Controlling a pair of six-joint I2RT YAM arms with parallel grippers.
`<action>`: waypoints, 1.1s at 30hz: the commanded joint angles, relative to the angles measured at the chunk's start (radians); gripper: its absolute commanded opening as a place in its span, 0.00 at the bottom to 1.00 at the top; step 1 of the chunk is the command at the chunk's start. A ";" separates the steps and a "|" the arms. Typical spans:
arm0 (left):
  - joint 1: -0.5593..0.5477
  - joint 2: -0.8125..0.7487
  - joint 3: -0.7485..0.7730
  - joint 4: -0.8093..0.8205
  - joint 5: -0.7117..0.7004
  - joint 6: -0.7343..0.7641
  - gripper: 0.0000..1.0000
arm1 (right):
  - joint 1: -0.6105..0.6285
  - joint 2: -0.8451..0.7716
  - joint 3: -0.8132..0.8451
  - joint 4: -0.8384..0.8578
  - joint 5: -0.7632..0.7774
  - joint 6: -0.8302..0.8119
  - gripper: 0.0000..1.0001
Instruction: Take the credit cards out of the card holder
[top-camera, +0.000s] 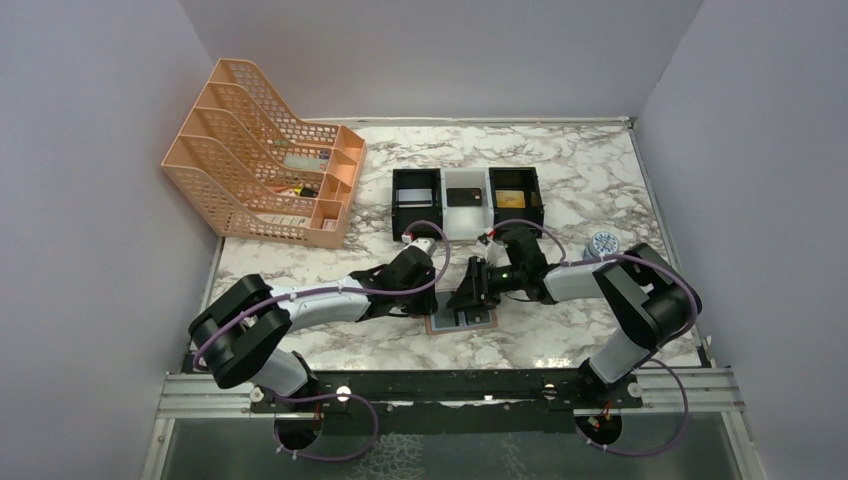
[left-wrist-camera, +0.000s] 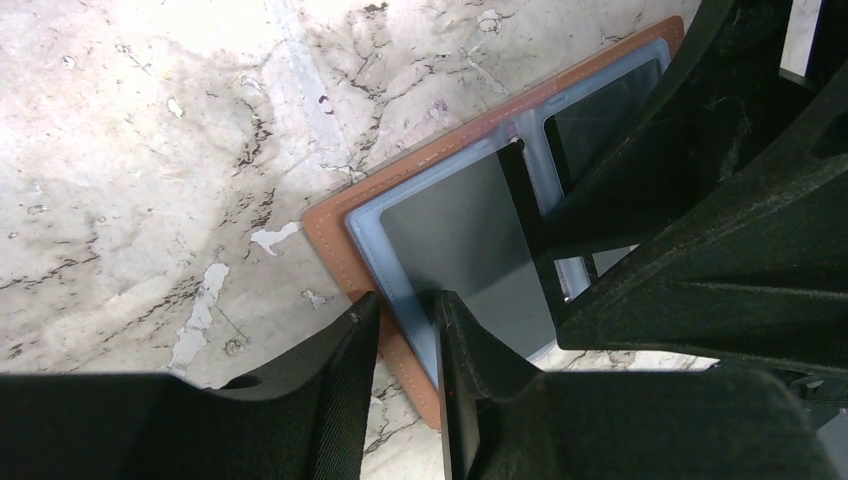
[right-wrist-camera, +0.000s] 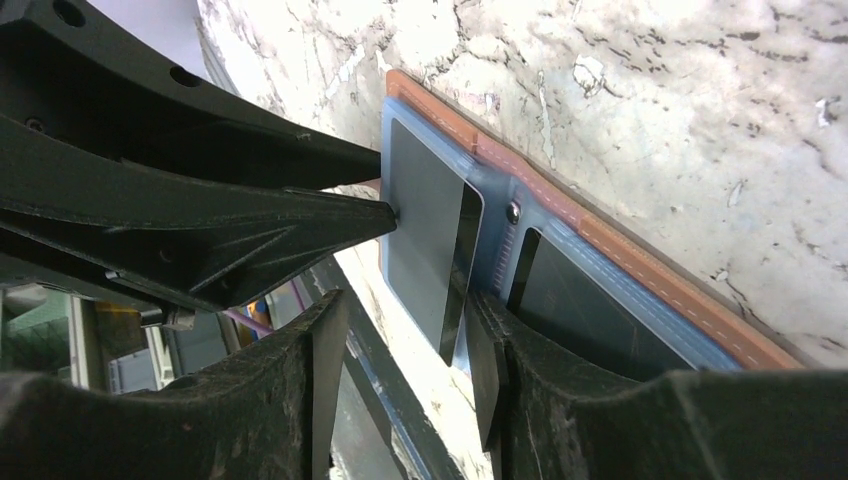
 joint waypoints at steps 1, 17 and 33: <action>-0.008 -0.001 -0.032 0.002 0.020 -0.008 0.29 | 0.007 0.026 -0.023 0.107 -0.054 0.040 0.46; -0.007 -0.032 -0.022 -0.019 -0.003 0.017 0.25 | 0.007 0.014 -0.020 0.097 -0.008 0.045 0.24; -0.008 -0.060 0.020 -0.078 -0.018 0.047 0.30 | 0.006 0.020 -0.016 0.089 0.009 0.044 0.04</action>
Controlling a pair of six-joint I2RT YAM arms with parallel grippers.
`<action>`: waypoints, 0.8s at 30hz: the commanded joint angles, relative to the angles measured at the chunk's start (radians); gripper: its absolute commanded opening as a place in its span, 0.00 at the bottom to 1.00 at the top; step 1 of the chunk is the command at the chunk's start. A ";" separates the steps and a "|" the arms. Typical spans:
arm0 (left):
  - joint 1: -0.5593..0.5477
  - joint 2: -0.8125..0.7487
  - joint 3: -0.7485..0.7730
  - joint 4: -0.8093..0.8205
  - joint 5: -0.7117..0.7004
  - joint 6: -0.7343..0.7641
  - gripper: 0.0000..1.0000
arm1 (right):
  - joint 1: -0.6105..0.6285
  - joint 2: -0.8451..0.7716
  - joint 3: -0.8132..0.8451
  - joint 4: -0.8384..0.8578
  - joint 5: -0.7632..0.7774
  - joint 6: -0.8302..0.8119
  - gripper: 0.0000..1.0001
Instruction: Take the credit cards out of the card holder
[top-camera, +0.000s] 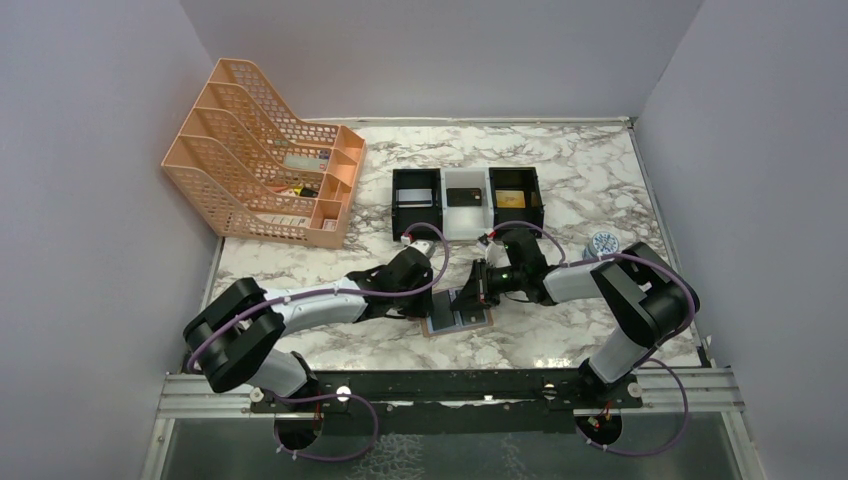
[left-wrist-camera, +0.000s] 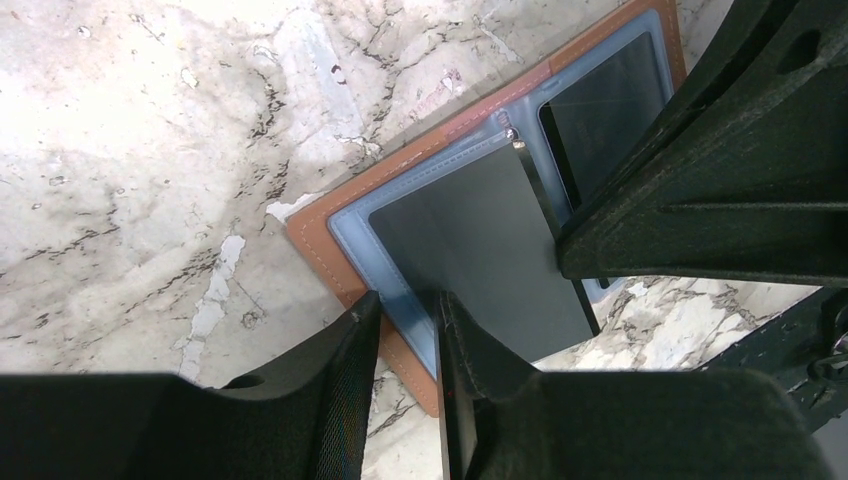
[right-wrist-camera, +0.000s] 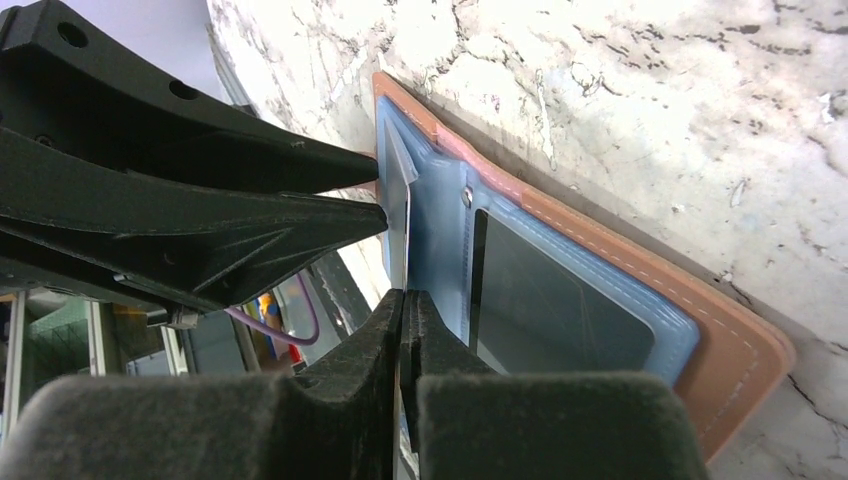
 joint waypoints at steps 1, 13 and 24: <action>-0.009 -0.035 0.028 -0.033 -0.013 0.019 0.32 | 0.007 0.007 0.002 0.030 0.016 -0.003 0.06; -0.008 -0.080 0.058 -0.068 -0.013 0.022 0.46 | 0.008 -0.025 0.017 -0.024 0.036 -0.033 0.26; -0.010 -0.023 0.070 -0.070 0.016 -0.003 0.47 | 0.008 -0.151 0.026 -0.124 0.127 -0.084 0.26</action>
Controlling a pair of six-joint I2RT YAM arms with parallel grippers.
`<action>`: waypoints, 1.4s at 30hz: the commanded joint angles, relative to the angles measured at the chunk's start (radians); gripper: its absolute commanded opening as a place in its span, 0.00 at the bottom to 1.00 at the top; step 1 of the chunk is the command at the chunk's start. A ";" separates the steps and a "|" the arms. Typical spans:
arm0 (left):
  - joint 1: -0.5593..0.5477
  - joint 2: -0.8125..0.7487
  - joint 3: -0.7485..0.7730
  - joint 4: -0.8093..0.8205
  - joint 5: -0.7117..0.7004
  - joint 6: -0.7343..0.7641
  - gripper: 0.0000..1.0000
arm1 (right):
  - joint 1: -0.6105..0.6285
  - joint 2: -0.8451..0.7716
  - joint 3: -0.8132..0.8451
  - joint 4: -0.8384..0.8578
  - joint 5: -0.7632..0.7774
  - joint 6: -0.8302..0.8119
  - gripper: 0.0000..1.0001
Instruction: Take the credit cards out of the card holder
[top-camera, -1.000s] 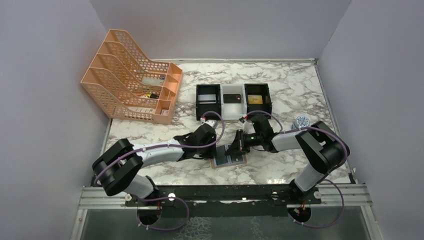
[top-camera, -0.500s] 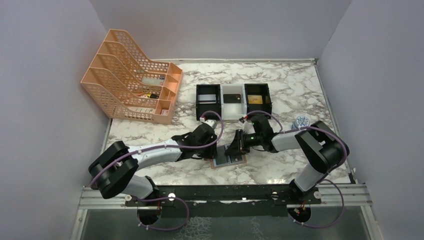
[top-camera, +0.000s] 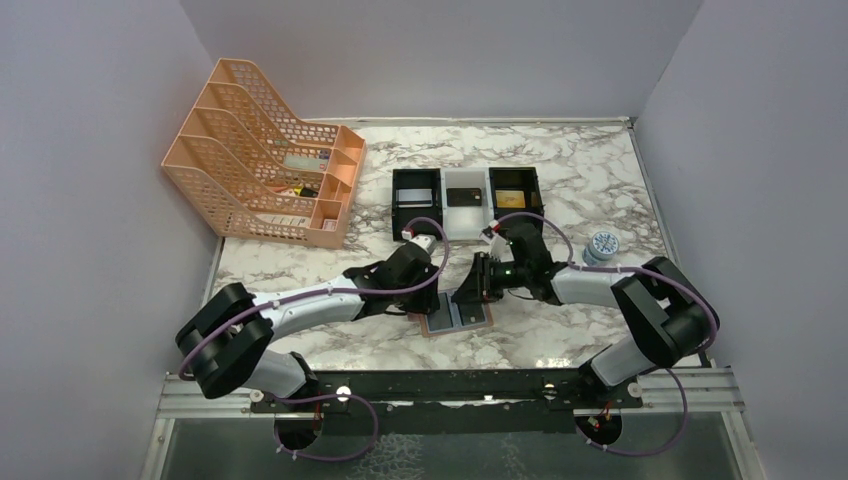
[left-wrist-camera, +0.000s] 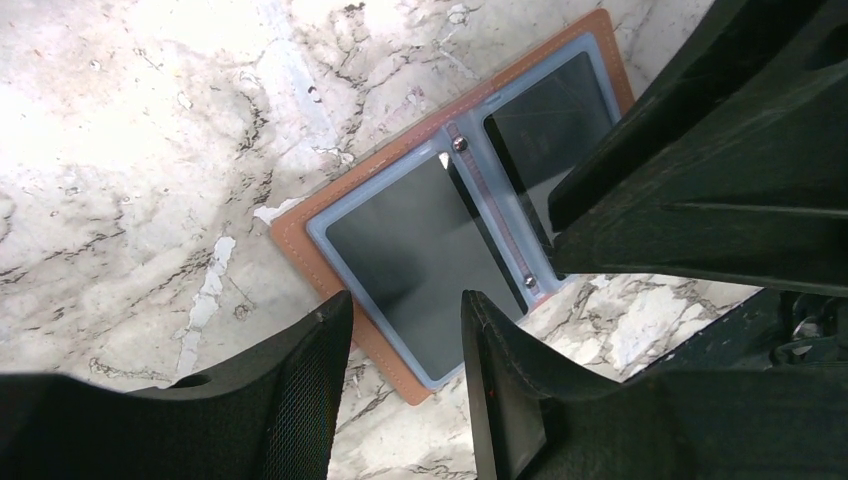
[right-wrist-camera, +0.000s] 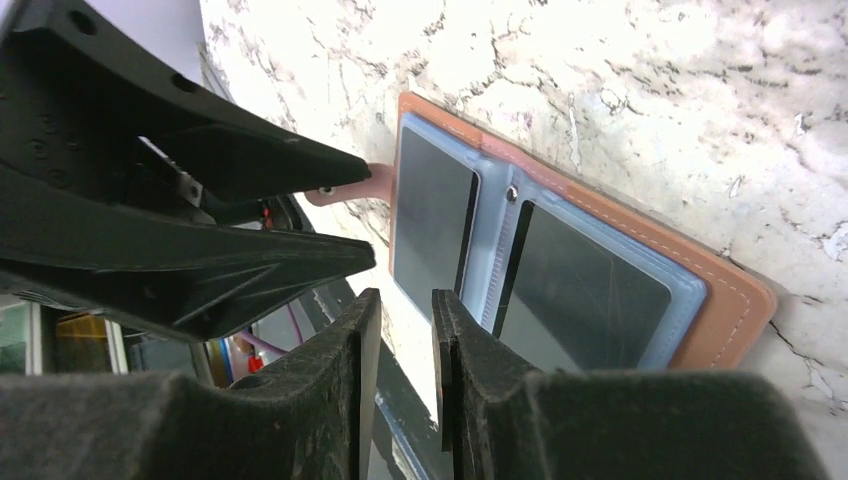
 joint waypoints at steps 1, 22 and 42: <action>-0.007 0.040 0.031 -0.012 0.014 -0.004 0.47 | 0.007 -0.038 0.007 -0.004 0.057 -0.023 0.26; -0.009 0.093 0.003 -0.013 0.007 -0.031 0.36 | 0.025 0.144 0.008 0.123 -0.039 0.003 0.25; -0.009 0.101 -0.005 -0.025 -0.013 -0.021 0.28 | 0.039 0.141 0.001 0.136 -0.013 0.034 0.01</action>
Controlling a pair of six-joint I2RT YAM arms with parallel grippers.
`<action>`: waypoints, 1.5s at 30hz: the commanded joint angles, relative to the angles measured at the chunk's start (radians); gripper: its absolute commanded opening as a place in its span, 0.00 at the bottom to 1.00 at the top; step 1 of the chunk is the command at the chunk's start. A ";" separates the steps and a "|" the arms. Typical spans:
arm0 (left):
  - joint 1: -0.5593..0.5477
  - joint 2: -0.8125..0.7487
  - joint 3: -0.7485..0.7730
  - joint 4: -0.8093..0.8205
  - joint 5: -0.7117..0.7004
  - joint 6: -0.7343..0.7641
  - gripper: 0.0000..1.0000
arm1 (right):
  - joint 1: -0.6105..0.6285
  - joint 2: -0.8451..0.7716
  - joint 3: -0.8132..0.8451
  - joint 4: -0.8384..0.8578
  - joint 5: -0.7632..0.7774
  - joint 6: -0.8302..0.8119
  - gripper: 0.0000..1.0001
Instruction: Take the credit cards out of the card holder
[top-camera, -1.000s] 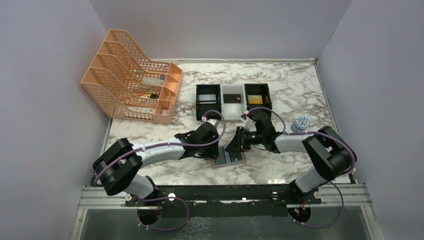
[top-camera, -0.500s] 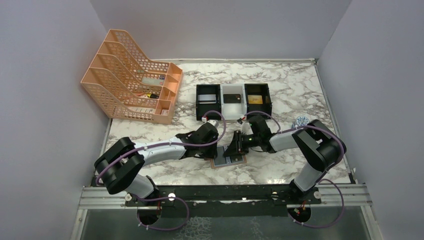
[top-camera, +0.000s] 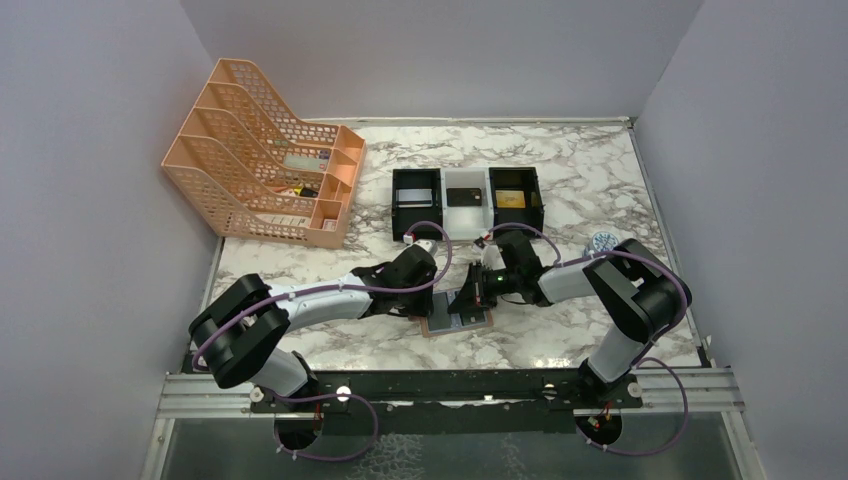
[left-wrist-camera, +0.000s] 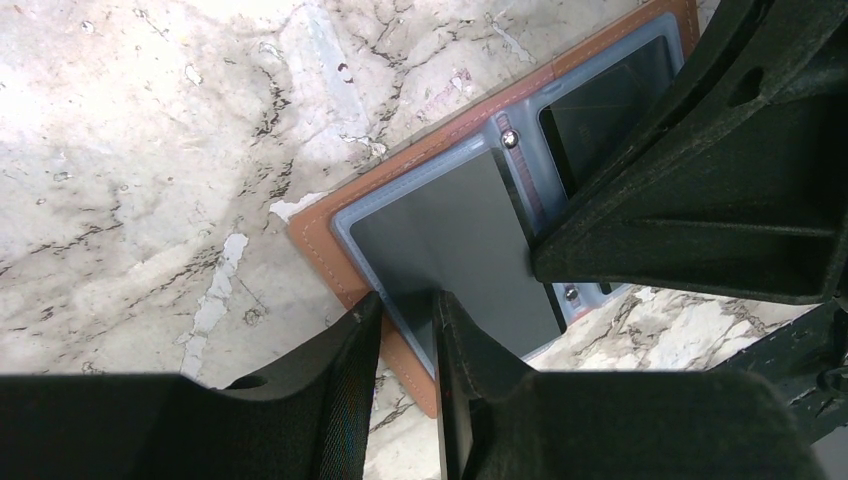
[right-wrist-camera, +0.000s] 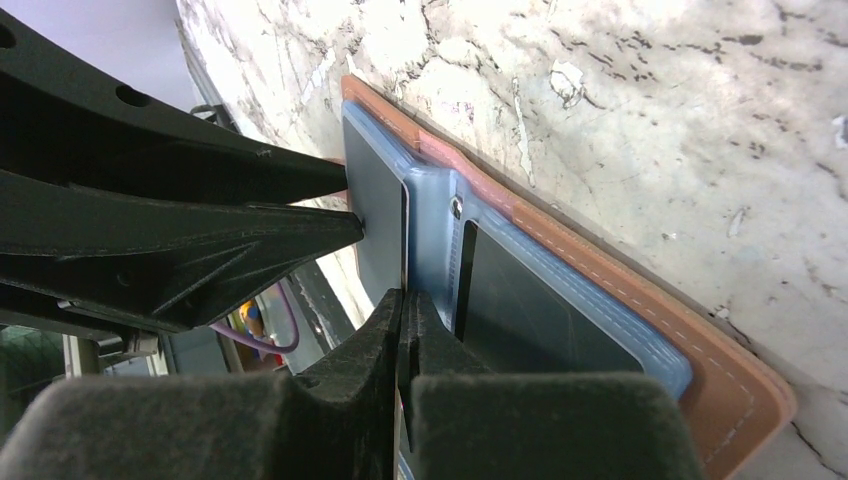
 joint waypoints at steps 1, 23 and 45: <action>-0.006 0.020 -0.012 -0.015 -0.012 0.003 0.27 | 0.006 -0.015 0.008 0.008 0.017 -0.012 0.01; -0.006 0.023 -0.003 -0.062 -0.051 0.028 0.22 | 0.003 -0.057 0.043 -0.111 0.023 -0.079 0.01; -0.012 0.018 0.011 -0.069 -0.090 0.034 0.08 | -0.005 -0.097 0.061 -0.176 0.041 -0.093 0.02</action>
